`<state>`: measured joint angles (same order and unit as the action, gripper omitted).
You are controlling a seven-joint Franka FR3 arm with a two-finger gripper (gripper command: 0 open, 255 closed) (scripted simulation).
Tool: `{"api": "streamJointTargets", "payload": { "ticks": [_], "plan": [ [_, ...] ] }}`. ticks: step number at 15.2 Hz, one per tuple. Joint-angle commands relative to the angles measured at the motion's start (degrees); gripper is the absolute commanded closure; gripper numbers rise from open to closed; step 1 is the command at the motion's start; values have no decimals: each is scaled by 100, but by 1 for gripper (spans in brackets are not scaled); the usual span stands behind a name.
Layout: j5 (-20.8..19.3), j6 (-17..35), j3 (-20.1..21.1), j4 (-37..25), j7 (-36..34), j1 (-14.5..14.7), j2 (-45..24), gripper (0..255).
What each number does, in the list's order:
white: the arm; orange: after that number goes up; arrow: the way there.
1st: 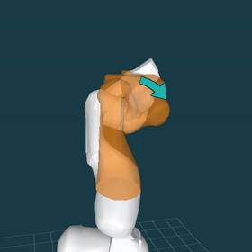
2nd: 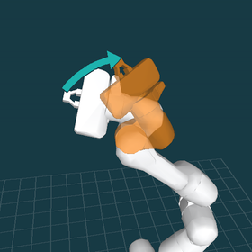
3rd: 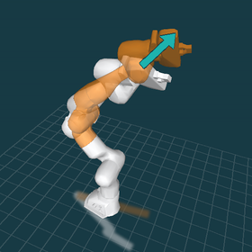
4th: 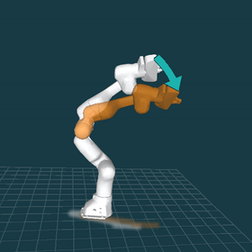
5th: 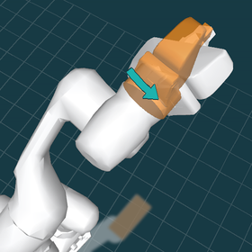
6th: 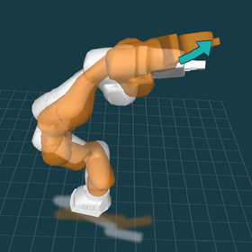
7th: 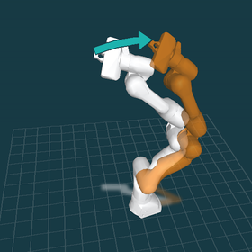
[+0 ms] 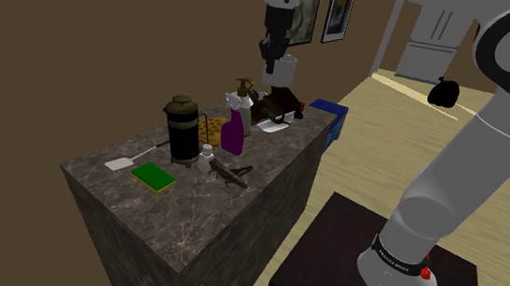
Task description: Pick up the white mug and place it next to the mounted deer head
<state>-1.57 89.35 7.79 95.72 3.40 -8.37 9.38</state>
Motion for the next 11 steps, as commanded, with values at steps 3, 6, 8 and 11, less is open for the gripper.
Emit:
{"api": "streamJointTargets", "payload": {
  "ticks": [3,6,8,11],
  "plan": [
    [-14,45,-367,165,618,-245,144,255],
    [-38,66,-624,165,1041,-414,139,255],
    [-46,153,-715,258,1186,-471,150,255],
    [-46,394,-716,567,1179,-471,218,255]
  ]
}}
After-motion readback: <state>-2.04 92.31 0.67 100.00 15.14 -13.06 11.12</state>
